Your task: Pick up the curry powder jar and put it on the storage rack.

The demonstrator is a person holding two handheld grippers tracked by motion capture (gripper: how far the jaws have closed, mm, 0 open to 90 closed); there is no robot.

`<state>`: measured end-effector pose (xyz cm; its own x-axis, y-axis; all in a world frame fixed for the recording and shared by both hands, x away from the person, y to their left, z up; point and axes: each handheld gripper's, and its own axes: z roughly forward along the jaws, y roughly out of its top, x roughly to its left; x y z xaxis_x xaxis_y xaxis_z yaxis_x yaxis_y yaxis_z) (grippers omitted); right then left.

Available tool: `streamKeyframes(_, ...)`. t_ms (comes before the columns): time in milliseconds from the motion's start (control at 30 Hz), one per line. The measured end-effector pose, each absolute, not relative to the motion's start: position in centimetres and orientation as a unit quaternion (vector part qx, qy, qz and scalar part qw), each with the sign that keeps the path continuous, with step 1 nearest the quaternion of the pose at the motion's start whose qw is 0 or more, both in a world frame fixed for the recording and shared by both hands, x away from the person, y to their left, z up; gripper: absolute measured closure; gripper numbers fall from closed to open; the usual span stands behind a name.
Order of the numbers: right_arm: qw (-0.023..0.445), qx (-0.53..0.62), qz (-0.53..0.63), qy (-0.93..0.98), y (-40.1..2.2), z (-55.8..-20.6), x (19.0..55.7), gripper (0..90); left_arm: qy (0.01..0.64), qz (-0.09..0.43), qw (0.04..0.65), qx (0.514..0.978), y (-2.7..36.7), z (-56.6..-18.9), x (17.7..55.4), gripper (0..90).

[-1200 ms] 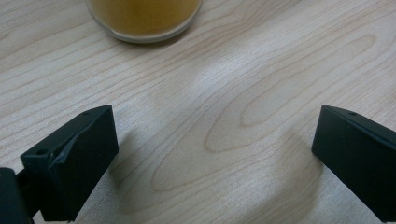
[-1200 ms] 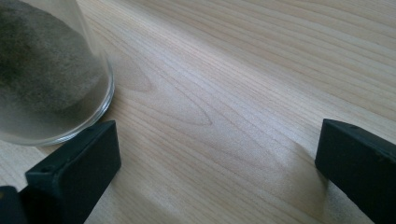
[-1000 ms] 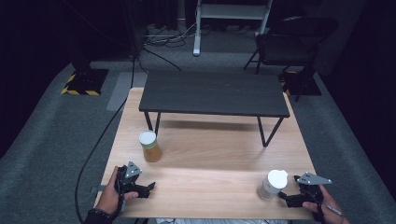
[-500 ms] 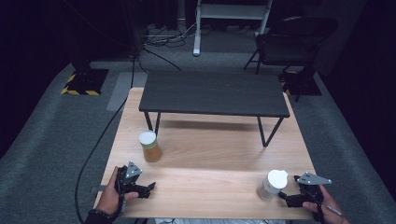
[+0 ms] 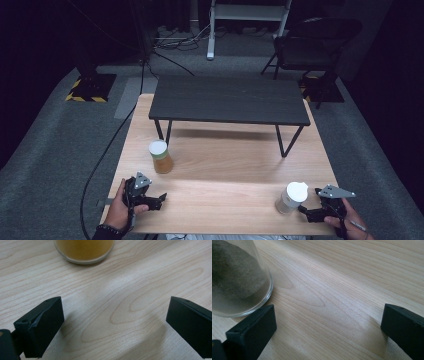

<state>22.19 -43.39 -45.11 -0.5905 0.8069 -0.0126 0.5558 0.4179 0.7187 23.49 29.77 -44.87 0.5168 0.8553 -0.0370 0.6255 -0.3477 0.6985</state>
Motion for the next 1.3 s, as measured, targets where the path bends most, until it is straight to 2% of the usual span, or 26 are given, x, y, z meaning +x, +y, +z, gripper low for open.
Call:
streamKeyframes(767, 0.182, 0.413, 0.346, 0.823, -43.4, -45.1, 22.2, 0.0, 0.464, 0.230, 0.375, 0.769, 29.2, -43.3, 22.7, 1.5)
streamKeyframes(1300, 0.181, 0.412, 0.346, 0.824, -43.5, -45.1, 22.2, 0.0, 0.478, 0.221, 0.409, 0.745, 29.7, -42.7, 24.3, 1.5)
